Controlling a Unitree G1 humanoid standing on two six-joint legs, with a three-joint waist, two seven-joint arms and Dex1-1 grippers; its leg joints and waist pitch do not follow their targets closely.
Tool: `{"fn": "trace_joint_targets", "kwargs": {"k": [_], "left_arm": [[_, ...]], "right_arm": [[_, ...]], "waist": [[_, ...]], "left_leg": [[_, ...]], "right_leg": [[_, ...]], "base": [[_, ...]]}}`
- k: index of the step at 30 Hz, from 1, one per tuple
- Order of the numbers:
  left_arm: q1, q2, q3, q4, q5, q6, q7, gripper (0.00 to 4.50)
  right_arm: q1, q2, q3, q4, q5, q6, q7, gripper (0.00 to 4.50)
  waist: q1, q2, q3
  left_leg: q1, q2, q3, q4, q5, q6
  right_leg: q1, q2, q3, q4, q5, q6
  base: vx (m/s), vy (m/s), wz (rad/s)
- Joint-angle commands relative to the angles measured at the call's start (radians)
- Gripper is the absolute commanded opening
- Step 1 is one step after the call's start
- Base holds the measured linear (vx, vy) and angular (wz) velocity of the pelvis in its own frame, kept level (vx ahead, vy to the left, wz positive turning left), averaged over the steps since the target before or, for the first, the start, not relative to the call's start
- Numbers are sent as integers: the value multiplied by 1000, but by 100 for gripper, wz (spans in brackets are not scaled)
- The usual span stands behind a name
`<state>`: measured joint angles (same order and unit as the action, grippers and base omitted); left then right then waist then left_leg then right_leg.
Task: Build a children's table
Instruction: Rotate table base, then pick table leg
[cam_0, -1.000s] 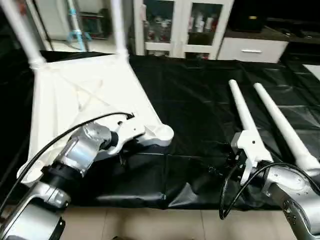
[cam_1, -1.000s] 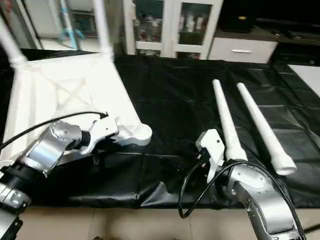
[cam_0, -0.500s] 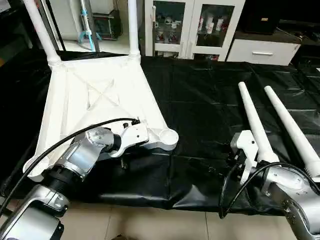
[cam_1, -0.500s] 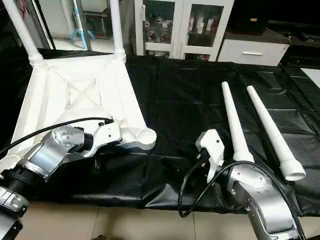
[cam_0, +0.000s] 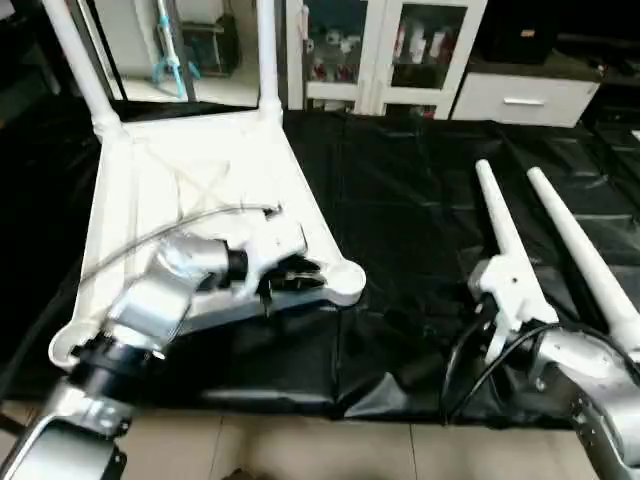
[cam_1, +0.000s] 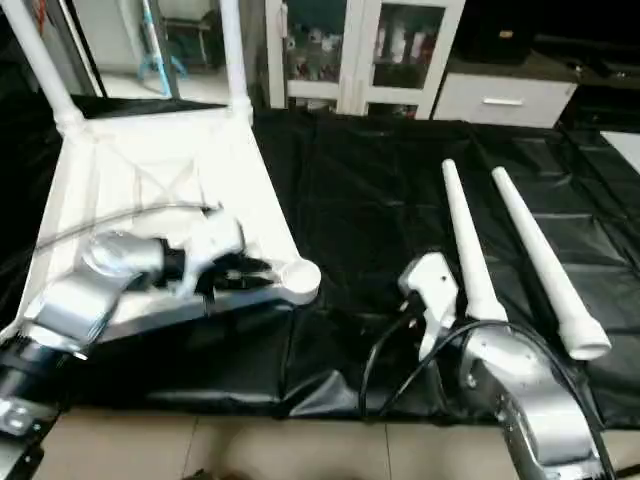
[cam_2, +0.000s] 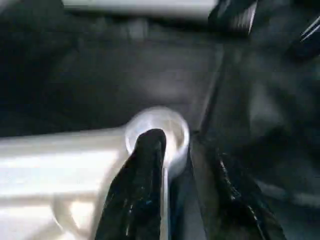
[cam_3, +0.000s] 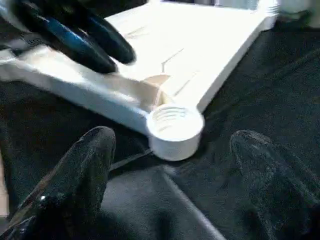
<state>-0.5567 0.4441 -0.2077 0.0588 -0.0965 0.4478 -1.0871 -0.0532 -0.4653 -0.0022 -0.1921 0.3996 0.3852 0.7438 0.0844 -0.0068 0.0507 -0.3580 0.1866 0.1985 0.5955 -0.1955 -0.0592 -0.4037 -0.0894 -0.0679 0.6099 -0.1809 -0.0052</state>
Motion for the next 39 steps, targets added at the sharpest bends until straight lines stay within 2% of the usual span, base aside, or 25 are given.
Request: {"fn": "trace_joint_targets", "kwargs": {"k": [1,3,5,6,7,8,9,10,11,14,15,17,18,20,22,28,30,31,32,33,34,35,36,38,39], "left_arm": [[-2,-18,45,-44,-52,34,21,114],[3,-52,66,-59,-65,27,73,115],[19,-80,60,-74,-56,15,113,115],[35,-86,39,-87,-46,7,113,115],[35,-86,39,-87,-46,7,113,115],[57,-95,14,-113,-52,21,105,115],[62,-100,8,-118,-55,20,105,115],[68,-108,0,-126,-62,16,104,115],[72,-119,-6,-131,-75,15,99,115],[76,-126,-35,-164,-130,58,45,115],[77,-119,-52,-180,-138,60,22,115],[80,-117,-68,-198,-146,66,14,115],[84,-119,-79,-212,-146,64,14,115],[86,-119,-86,-219,-144,64,14,115],[87,-118,-92,-218,-134,62,20,115],[83,-101,-97,-219,-138,68,25,115],[77,-92,-100,-234,-149,86,26,115],[77,-91,-100,-236,-149,88,26,115],[78,-84,-99,-248,-156,97,24,115],[80,-75,-104,-250,-149,92,22,115],[81,-68,-107,-250,-143,89,20,115],[83,-64,-110,-248,-136,86,22,115],[84,-60,-112,-246,-130,81,25,115],[87,-53,-112,-246,-125,77,29,115],[87,-49,-112,-246,-122,74,30,115]], "right_arm": [[-47,5,-48,1,5,64,-80,398],[-103,13,-81,52,-31,136,-190,432],[-161,19,-116,115,-64,183,-282,435],[-200,18,-126,155,-91,185,-325,443],[-200,18,-126,155,-91,185,-325,443],[-259,17,-138,217,-121,192,-383,443],[-276,16,-140,235,-127,199,-396,443],[-302,11,-139,262,-140,212,-417,443],[-327,2,-133,284,-159,237,-437,443],[-392,-24,-126,350,-170,371,-475,443],[-410,-30,-128,383,-171,395,-482,443],[-435,-35,-132,433,-182,431,-498,443],[-451,-43,-126,479,-200,461,-509,443],[-458,-46,-127,508,-206,483,-518,443],[-463,-50,-118,537,-219,513,-521,443],[-467,-40,-132,612,-204,564,-523,443],[-476,-34,-156,638,-184,591,-515,443],[-476,-33,-158,639,-183,593,-514,426],[-480,-28,-181,648,-172,610,-515,406],[-482,-30,-187,657,-171,611,-515,406],[-483,-31,-189,664,-172,610,-514,404],[-484,-30,-195,669,-169,611,-515,382],[-485,-29,-199,673,-167,614,-514,370],[-487,-31,-195,674,-170,617,-512,359],[-488,-32,-194,674,-171,618,-512,351]], "waist": [[-6,-2,-50],[-6,-2,-53],[-10,0,-53],[-10,3,-57],[-12,-1,-56],[-9,1,-59],[-14,2,-60],[-13,1,-62],[-15,-3,-64],[-15,-7,-68],[-16,-11,-67],[-19,-8,-64],[-21,-13,-64],[-23,-13,-63],[-25,-20,-63],[-29,-18,-63],[-27,-19,-63],[-26,-18,-64],[-26,-21,-63],[-23,-29,-64],[-21,-25,-64],[-22,-30,-63],[-21,-27,-63],[-21,-29,-63],[-22,-33,-63]], "left_leg": [[8,43,-26,-80,-258,3],[11,41,-24,-79,-254,-3],[11,39,-25,-78,-236,-13],[12,38,-23,-75,-228,-19],[9,37,-21,-76,-218,-18],[11,37,-21,-74,-214,-19],[8,35,-21,-73,-194,-18],[11,35,-18,-71,-183,-16],[6,34,-20,-70,-150,-11],[3,33,-16,-63,-89,13],[2,33,-14,-62,-83,24],[1,32,-13,-62,-97,29],[1,32,-14,-61,-101,26],[1,33,-13,-60,-112,20],[0,34,-13,-61,-115,17],[2,33,-13,-59,-117,12],[2,33,-13,-59,-118,11],[3,34,-14,-59,-114,11],[3,34,-13,-59,-112,12],[1,34,-13,-59,-104,16],[2,35,-13,-58,-102,16],[2,35,-12,-58,-100,16],[2,34,-12,-58,-100,13],[3,34,-12,-59,-103,9],[3,34,-11,-58,-102,7]], "right_leg": [[40,-55,46,-86,-335,-173],[38,-55,47,-87,-341,-168],[38,-51,46,-85,-327,-168],[39,-52,47,-84,-313,-168],[40,-50,48,-86,-302,-164],[40,-51,48,-83,-289,-164],[42,-47,47,-78,-256,-168],[41,-47,48,-78,-239,-170],[46,-46,48,-69,-194,-184],[51,-44,48,-58,-105,-209],[52,-44,49,-59,-97,-215],[51,-46,48,-63,-130,-216],[52,-47,47,-62,-151,-216],[51,-48,48,-66,-176,-210],[52,-48,48,-68,-198,-195],[50,-47,47,-68,-215,-185],[49,-47,47,-67,-211,-187],[50,-47,47,-65,-201,-191],[49,-47,47,-65,-198,-192],[51,-48,47,-63,-195,-192],[50,-50,47,-63,-196,-193],[49,-48,47,-63,-195,-191],[49,-49,47,-63,-199,-190],[48,-48,46,-63,-205,-188],[48,-48,47,-63,-202,-188]], "base": [[0,0,0],[0,0,0],[0,0,0],[0,0,0],[0,0,0],[0,0,0],[0,0,0],[0,0,0],[0,0,0],[0,0,0],[0,0,0],[0,0,0],[0,0,0],[0,0,0],[0,0,0],[0,0,0],[0,0,0],[0,0,0],[0,0,0],[0,0,0],[0,0,0],[0,0,0],[0,0,0],[0,0,0],[0,0,0]]}}
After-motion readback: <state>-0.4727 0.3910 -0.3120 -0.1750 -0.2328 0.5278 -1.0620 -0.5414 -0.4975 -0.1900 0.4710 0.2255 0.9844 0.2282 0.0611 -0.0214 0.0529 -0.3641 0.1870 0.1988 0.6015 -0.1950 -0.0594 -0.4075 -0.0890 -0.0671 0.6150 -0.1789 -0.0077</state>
